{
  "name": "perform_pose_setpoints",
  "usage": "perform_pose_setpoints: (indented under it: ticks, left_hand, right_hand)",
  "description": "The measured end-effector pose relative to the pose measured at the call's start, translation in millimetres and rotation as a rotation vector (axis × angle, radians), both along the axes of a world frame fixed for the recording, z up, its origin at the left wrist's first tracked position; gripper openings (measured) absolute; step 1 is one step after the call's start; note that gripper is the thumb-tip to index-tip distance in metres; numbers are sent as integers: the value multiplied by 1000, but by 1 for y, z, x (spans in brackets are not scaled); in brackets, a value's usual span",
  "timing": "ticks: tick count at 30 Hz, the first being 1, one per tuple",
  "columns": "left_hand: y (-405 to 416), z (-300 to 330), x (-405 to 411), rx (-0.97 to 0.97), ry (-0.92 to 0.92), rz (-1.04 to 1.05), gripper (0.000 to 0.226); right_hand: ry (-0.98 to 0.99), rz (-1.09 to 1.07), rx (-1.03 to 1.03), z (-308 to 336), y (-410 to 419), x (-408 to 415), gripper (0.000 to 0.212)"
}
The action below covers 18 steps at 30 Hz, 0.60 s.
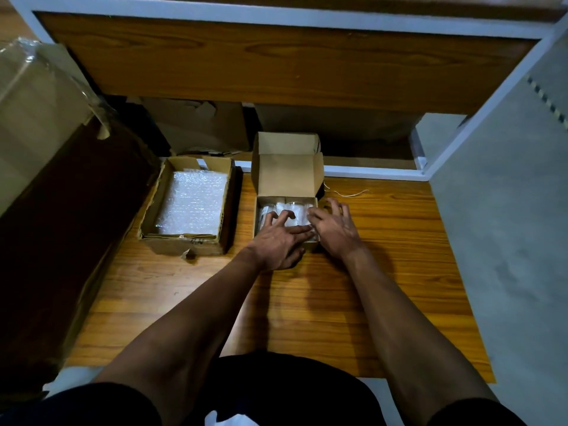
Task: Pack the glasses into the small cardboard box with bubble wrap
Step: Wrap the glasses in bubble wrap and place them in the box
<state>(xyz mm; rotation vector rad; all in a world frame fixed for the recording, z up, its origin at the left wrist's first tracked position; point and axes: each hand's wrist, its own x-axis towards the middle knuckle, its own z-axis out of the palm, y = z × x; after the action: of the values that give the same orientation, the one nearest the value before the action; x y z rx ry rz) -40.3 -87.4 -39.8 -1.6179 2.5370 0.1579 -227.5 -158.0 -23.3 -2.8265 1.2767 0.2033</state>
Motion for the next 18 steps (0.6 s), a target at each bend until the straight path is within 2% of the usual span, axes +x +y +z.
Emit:
perform_pose_setpoints:
  ticks: [3, 7, 12, 18]
  left_hand:
    - [-4, 3, -2, 31, 4, 1, 64]
    - [-4, 8, 2, 9, 49, 13, 61]
    - [3, 11, 20, -121, 197, 207, 54]
    - [10, 20, 63, -389, 170, 443, 31]
  right_hand:
    - [60, 1, -7, 0, 0, 6, 41]
    - [15, -11, -50, 4, -3, 9, 35]
    - [-202, -43, -70, 5, -1, 19, 47]
    - [-293, 53, -71, 5, 0, 55, 44]
